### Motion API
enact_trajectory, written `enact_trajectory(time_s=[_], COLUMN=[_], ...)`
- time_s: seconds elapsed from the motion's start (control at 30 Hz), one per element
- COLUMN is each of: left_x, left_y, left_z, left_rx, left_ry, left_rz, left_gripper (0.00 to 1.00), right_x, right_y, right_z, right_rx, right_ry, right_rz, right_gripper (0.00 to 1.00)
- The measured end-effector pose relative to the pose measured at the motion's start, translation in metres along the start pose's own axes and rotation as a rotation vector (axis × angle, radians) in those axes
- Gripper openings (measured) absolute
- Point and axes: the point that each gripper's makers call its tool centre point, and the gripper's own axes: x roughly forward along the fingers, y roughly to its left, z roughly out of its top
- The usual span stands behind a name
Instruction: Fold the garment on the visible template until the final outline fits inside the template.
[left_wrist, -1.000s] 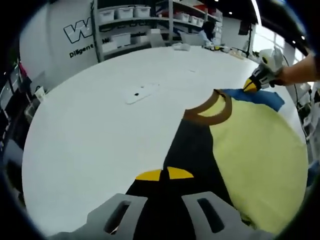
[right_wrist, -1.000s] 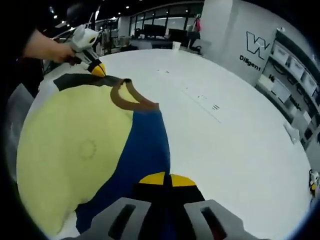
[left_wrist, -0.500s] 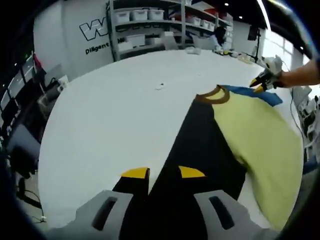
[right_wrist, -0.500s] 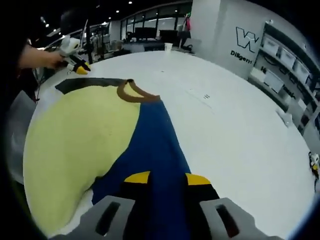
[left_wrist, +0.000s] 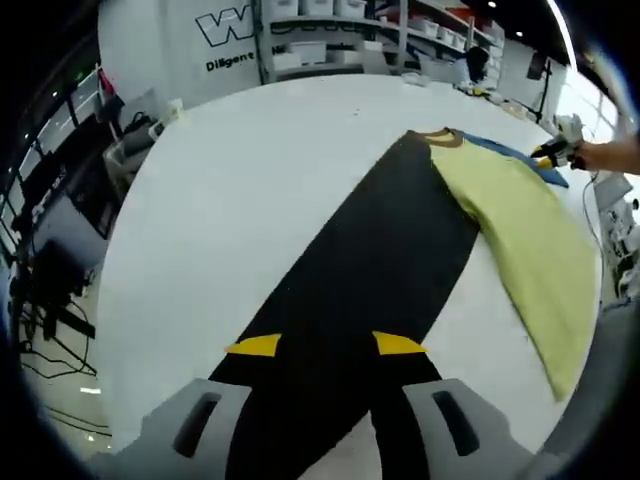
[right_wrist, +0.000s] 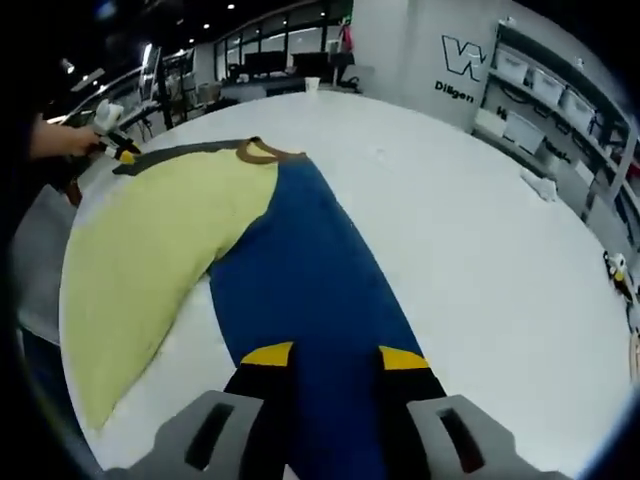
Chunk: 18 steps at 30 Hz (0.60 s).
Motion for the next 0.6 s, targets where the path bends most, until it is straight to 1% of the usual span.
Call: enact_trajectory(time_s=[0.13, 0.17, 0.23, 0.3, 0.33, 0.37, 0.4, 0.47, 0.53, 0.6], left_x=[0.0, 0.001, 0.002, 0.003, 0.003, 0.003, 0.003, 0.004, 0.005, 0.005], left_y=[0.002, 0.005, 0.005, 0.006, 0.007, 0.008, 0.01, 0.013, 0.014, 0.018], left_z=[-0.012, -0.008, -0.007, -0.005, -0.005, -0.006, -0.006, -0.005, -0.004, -0.003], left_rx=[-0.022, -0.038, -0.041, -0.028, -0.031, -0.031, -0.03, -0.045, -0.041, -0.045], left_ry=[0.026, 0.007, 0.005, 0.001, 0.001, 0.002, 0.003, -0.004, -0.006, -0.01], left_rz=[0.017, 0.024, 0.021, 0.018, 0.017, 0.019, 0.024, 0.023, 0.02, 0.023], left_gripper=[0.35, 0.35, 0.35, 0.29, 0.21, 0.1, 0.08, 0.08, 0.07, 0.07], right_x=[-0.004, -0.006, -0.01, -0.012, -0.013, -0.013, -0.014, -0.013, -0.012, -0.012], right_y=[-0.003, -0.005, -0.006, -0.004, -0.004, -0.004, -0.005, -0.011, -0.018, -0.024], right_z=[-0.017, -0.018, -0.022, -0.025, -0.026, -0.027, -0.027, -0.027, -0.027, -0.028], right_rx=[0.028, 0.056, 0.062, 0.061, 0.067, 0.074, 0.081, 0.073, 0.065, 0.067], right_ry=[0.023, 0.008, 0.009, 0.01, 0.005, -0.008, -0.021, -0.029, -0.025, -0.03], right_rz=[-0.018, -0.018, -0.027, -0.024, -0.02, -0.021, -0.02, -0.025, -0.03, -0.03], right_gripper=[0.27, 0.27, 0.27, 0.23, 0.22, 0.21, 0.2, 0.15, 0.07, 0.03])
